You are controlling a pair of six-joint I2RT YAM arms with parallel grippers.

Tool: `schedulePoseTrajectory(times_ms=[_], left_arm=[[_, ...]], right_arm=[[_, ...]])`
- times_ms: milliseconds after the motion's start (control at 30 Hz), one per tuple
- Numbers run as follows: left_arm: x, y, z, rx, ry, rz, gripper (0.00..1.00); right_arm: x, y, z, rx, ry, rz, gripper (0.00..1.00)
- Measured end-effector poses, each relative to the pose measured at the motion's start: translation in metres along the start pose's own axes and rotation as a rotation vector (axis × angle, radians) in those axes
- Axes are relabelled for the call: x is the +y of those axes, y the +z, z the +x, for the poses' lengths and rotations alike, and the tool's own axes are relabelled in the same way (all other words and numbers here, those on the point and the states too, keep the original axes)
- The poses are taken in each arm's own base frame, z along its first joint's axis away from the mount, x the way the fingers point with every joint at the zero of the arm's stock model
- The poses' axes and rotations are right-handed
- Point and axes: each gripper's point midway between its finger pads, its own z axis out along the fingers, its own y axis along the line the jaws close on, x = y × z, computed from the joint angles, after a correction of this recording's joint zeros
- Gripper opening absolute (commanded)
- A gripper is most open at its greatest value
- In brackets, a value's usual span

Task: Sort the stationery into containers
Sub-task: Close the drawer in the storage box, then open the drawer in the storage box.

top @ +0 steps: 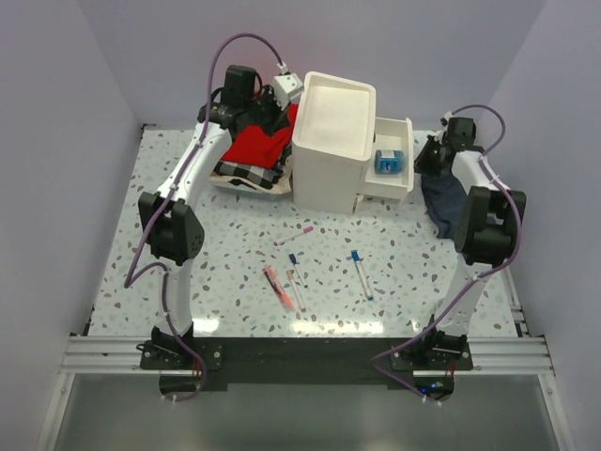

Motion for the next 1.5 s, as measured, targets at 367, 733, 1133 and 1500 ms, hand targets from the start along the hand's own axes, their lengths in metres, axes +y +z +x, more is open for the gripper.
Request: schedulePoseTrajectory(times_ms=[367, 733, 1133, 1500], left_arm=[[-0.009, -0.007, 0.025, 0.108, 0.022, 0.023, 0.00], [-0.028, 0.002, 0.016, 0.122, 0.104, 0.040, 0.00], [-0.031, 0.006, 0.016, 0.146, 0.126, 0.011, 0.00], [-0.012, 0.020, 0.020, 0.131, 0.159, -0.097, 0.00]], right_arm=[[0.026, 0.005, 0.009, 0.015, -0.010, -0.015, 0.00], [0.112, 0.008, 0.029, 0.066, -0.061, -0.186, 0.00], [0.129, 0.006, 0.029, 0.063, -0.076, -0.220, 0.00], [0.128, -0.001, 0.021, 0.048, -0.130, -0.226, 0.00]])
